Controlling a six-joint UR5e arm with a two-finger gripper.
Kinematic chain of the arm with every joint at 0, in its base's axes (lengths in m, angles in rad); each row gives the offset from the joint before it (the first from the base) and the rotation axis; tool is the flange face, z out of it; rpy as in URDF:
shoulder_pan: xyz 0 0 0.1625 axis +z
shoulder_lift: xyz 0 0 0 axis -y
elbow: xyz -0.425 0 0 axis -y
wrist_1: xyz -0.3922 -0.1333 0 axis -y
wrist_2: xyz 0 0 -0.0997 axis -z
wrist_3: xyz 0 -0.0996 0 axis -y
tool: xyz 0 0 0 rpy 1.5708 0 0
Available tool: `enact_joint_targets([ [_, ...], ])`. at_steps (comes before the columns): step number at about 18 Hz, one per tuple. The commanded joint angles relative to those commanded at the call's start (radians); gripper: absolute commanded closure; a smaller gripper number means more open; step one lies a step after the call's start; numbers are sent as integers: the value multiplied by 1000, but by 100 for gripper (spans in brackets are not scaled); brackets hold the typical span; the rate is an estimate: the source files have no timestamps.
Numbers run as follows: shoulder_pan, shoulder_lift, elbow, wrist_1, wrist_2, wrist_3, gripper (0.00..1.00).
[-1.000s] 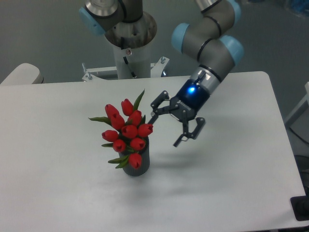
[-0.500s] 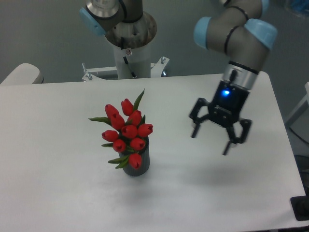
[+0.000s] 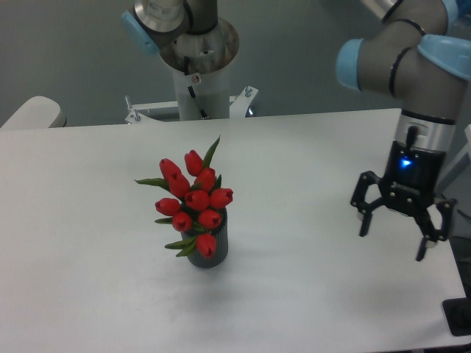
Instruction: Insert the flowers into the vase
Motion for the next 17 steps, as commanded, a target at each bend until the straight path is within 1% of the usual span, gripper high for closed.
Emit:
enact_joint_targets([
  [4,-3,-25,78,-71,72,65,0],
  [6,-17,-32,106,-95,106,111,0],
  [10,-49,-32,117,-106,235,216,0],
  [12,-75,-32,118,-112,292,233,0],
  [17,-86,-25,112,-115,303,233,0],
])
